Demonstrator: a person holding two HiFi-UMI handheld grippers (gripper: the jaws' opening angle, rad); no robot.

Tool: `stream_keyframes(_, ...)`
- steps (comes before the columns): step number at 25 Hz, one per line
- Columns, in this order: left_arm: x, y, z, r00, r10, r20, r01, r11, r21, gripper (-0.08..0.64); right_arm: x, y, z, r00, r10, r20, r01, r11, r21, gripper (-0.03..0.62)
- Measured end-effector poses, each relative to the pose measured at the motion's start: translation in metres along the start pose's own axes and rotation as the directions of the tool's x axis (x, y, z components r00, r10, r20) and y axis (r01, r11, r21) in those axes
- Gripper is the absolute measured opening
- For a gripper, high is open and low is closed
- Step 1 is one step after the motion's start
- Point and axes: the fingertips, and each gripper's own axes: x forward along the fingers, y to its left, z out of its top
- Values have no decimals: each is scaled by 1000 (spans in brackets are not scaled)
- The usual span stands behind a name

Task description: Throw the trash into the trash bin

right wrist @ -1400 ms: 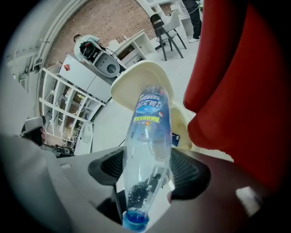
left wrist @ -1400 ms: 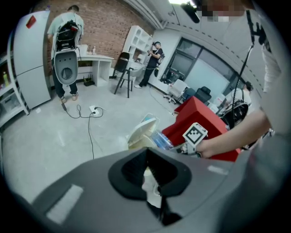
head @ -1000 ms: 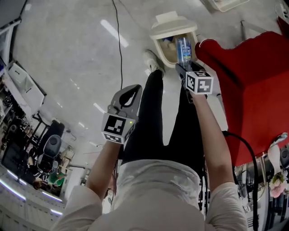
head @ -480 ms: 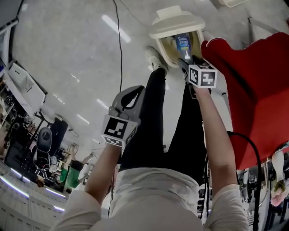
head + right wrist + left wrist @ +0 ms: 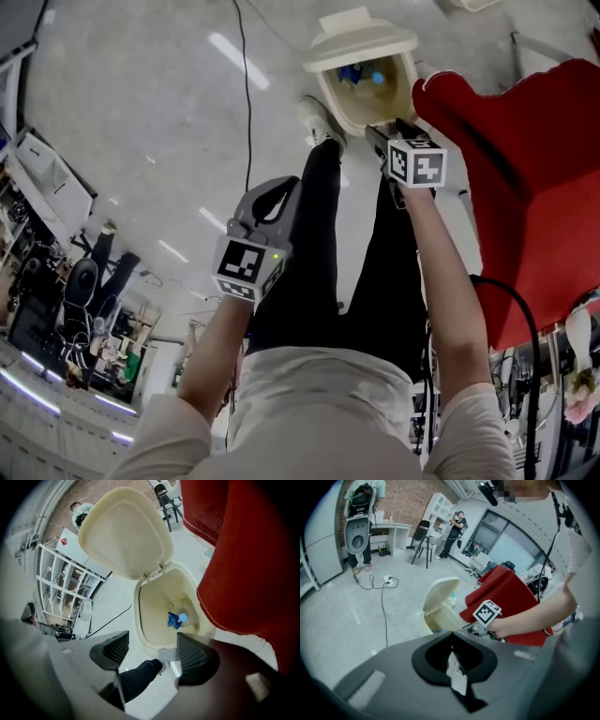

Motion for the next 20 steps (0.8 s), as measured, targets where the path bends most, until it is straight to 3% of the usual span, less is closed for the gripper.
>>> stream_keyframes(6, -14, -15, 13, 1000, 4, 24, -4, 1000, -2, 4, -34, 20, 0, 1000, 22, 9, -22, 999, -33, 314)
stream_keyframes(14, -37, -40, 35, 999, 3, 43, -3, 1000, -10, 5, -102, 51, 23, 989, 99, 111, -97, 995, -29, 120)
stream_keyframes(20, -71, -60, 63, 998, 10, 62, -12, 1000, 24, 5, -154, 77, 38, 973, 138, 186, -137, 990, -17, 62)
